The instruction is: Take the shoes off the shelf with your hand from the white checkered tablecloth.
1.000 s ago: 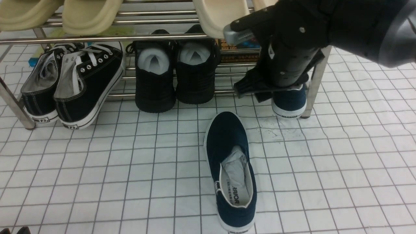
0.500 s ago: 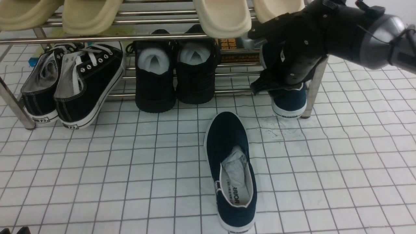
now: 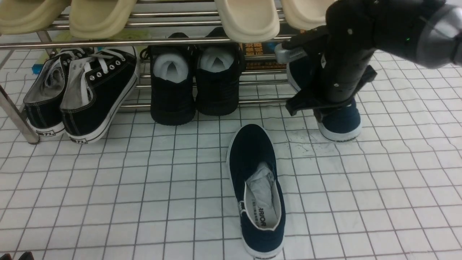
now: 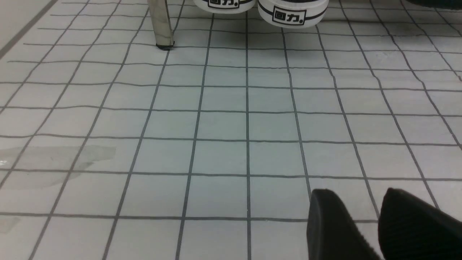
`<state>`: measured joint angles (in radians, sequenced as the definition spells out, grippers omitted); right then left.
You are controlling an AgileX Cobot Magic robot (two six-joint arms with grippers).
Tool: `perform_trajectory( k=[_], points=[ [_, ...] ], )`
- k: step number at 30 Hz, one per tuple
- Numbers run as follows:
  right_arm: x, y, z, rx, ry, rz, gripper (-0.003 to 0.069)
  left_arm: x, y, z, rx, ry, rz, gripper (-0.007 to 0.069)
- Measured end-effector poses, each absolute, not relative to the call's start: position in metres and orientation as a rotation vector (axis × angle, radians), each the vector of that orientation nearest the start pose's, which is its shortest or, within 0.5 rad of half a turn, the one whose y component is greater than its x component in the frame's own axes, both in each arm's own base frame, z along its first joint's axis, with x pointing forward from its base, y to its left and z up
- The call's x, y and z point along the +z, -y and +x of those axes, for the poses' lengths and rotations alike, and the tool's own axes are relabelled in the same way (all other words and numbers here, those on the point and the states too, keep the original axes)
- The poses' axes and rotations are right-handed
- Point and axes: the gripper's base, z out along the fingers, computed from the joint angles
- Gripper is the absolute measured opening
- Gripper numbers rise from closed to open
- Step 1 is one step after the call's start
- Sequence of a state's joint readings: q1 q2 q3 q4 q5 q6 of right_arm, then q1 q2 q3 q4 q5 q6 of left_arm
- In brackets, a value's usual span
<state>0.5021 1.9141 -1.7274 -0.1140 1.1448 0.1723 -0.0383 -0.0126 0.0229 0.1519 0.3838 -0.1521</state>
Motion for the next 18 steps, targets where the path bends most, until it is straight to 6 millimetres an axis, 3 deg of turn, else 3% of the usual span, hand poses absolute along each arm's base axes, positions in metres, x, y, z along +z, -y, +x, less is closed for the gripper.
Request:
perform_trajectory(
  k=[1,3,7,11,18],
  points=[
    [0.304,-0.188,0.351,0.072,-2.789,-0.503,0.002,0.172,-0.003,0.052,0.019,-1.873,-0.014,0.0239],
    [0.318,-0.188,0.34,0.154,-2.801,-0.491,0.002,0.172,-0.003,0.052,0.019,-1.873,-0.014,0.0239],
    [0.323,-0.189,0.325,0.269,-2.825,-0.477,0.002,0.172,-0.003,0.052,0.019,-1.873,-0.014,0.0239],
    [0.294,-0.198,0.308,0.304,-2.926,-0.528,0.002,0.172,-0.003,0.052,0.019,-1.873,-0.014,0.0239],
    [0.262,-0.2,0.299,0.26,-2.947,-0.558,0.002,0.172,-0.003,0.052,0.019,-1.873,-0.014,0.0239]
  ],
)
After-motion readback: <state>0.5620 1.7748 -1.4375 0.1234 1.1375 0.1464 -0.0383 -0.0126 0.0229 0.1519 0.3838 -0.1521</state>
